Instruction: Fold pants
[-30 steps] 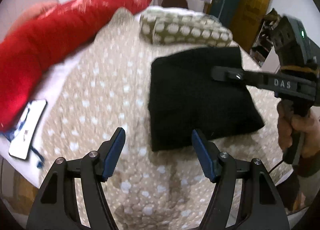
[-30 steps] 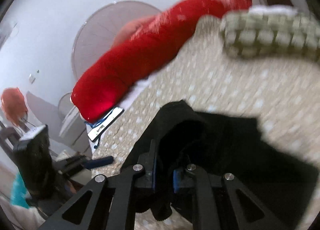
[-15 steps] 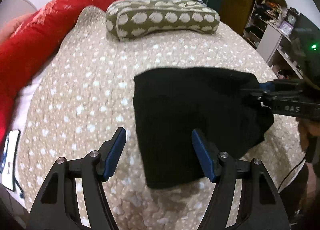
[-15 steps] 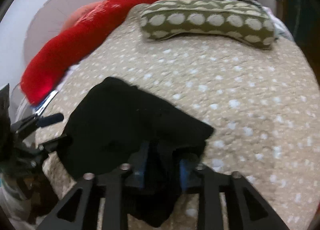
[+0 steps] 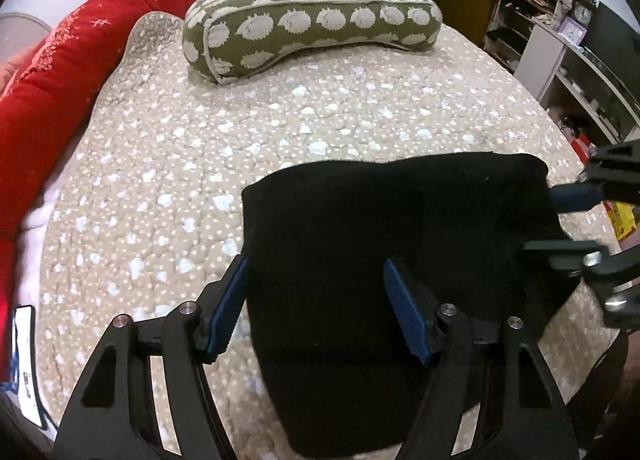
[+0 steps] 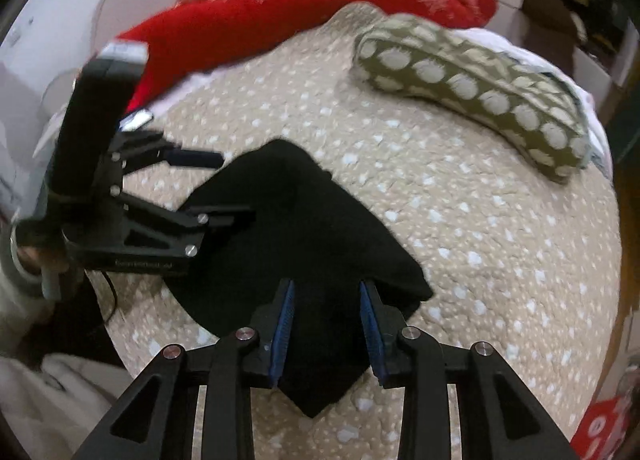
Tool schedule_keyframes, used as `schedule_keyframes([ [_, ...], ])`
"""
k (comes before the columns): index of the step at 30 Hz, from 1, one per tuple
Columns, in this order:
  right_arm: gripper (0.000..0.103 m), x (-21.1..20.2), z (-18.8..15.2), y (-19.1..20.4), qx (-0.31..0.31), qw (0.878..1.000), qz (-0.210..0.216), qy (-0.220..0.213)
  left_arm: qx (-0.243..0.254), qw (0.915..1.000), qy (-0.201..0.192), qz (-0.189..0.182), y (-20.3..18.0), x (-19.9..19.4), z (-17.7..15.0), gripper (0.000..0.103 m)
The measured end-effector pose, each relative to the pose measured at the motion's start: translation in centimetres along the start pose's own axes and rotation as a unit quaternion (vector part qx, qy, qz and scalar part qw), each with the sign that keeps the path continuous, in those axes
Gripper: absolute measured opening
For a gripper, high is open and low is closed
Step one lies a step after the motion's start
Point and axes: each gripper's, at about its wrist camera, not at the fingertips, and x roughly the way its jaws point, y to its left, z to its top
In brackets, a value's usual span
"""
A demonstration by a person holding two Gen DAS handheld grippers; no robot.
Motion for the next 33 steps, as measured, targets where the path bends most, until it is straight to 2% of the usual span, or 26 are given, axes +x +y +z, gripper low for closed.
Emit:
schedule_keyframes([
  [2,0.031,1.8,-0.2,-0.6,-0.009,1.000,-0.023,0.020,0.011,0.9999,-0.005,0.008,-0.6,0.3,0.2,0.078],
  [5,0.031,2.4,-0.1,-2.6,0.020,1.000,-0.013,0.006,0.013,0.9998,-0.009,0.010,-0.7,0.9,0.4,0.083],
  [9,0.031,0.9,-0.3,-3.0,0.040,0.999,-0.005,0.000,0.000,1.0000,-0.006,0.001,-0.1,0.3,0.3,0.082],
  [13,0.031,-1.2,-0.4,-0.8,0.021,1.000,0.010,-0.017,0.003,0.9997,-0.014,0.019,-0.2,-0.6,-0.5,0.082],
  [19,0.031,-2.0,-0.8,1.9,-0.012,1.000,-0.006,-0.024,-0.002,0.9996,-0.016,0.024,-0.2,-1.0,-1.2,0.082],
  [21,0.031,-2.4,-1.1,2.0,-0.014,0.999,-0.028,-0.019,-0.005,0.9996,-0.016,0.023,-0.2,-1.1,-1.4,0.082],
  [26,0.031,-5.3,-1.3,1.2,0.011,0.998,-0.007,-0.060,-0.005,0.9996,-0.013,0.024,-0.5,-0.8,-1.4,0.082],
  [30,0.031,-3.1,-0.6,2.3,-0.022,0.998,0.019,-0.055,-0.002,0.9996,-0.012,0.027,-0.8,-0.7,-1.4,0.082],
  [32,0.031,-1.0,-0.5,2.3,-0.035,0.999,-0.008,-0.041,-0.003,0.9995,-0.010,0.029,-1.0,-0.6,-1.4,0.082],
  [33,0.031,0.6,-0.7,2.0,-0.034,0.999,-0.017,-0.018,-0.003,0.9996,-0.008,0.027,-1.0,-0.5,-1.4,0.082],
])
